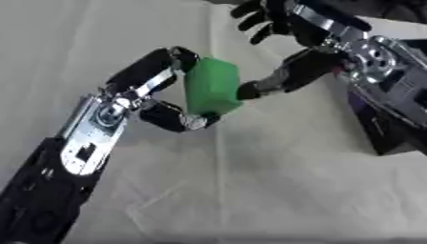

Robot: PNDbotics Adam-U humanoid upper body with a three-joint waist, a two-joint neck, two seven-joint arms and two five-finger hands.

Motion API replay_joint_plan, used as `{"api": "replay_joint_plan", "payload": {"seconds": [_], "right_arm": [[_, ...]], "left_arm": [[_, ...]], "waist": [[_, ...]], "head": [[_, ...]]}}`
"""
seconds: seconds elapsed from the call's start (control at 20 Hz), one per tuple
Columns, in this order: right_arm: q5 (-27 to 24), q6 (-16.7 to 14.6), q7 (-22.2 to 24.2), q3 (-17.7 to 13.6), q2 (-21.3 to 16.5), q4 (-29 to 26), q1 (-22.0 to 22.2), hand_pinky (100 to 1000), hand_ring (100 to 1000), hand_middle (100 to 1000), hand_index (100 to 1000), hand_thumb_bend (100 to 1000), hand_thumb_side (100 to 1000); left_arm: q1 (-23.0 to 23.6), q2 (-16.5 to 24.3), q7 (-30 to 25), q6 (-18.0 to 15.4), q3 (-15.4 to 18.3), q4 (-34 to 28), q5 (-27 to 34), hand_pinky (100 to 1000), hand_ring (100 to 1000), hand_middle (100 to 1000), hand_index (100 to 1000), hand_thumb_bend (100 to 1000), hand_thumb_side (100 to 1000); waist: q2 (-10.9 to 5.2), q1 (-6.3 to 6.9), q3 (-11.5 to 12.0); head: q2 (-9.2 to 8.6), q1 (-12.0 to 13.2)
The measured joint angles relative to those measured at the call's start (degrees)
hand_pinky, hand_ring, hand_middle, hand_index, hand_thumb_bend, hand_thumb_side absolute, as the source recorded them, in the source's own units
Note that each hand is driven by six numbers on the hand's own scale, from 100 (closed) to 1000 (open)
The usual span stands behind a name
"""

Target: Pick up the objects with one hand, pass them to the other hand, and then place them into the box on the other side of the table.

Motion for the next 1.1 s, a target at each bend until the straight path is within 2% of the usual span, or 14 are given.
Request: {"api": "replay_joint_plan", "payload": {"seconds": [0.45, 1.1], "right_arm": [[0.3, 2.4, -0.8, 1.0, 1.0, 0.0, 0.0, 712, 816, 823, 809, 825, 226], [1.7, 3.0, -0.3, 2.1, 2.0, 0.0, 0.1, 709, 805, 789, 782, 818, 220]], "left_arm": [[-0.3, -0.6, 0.5, 0.7, 0.0, 0.0, 0.6, 716, 539, 510, 427, 100, 394], [-0.6, -1.5, 0.2, 1.9, 0.0, -0.4, 2.1, 712, 535, 506, 423, 100, 415]], "waist": [[0.00, 0.00, 0.2], [0.36, -0.37, 0.4]], "head": [[0.02, -0.8], [0.07, -1.2]]}}
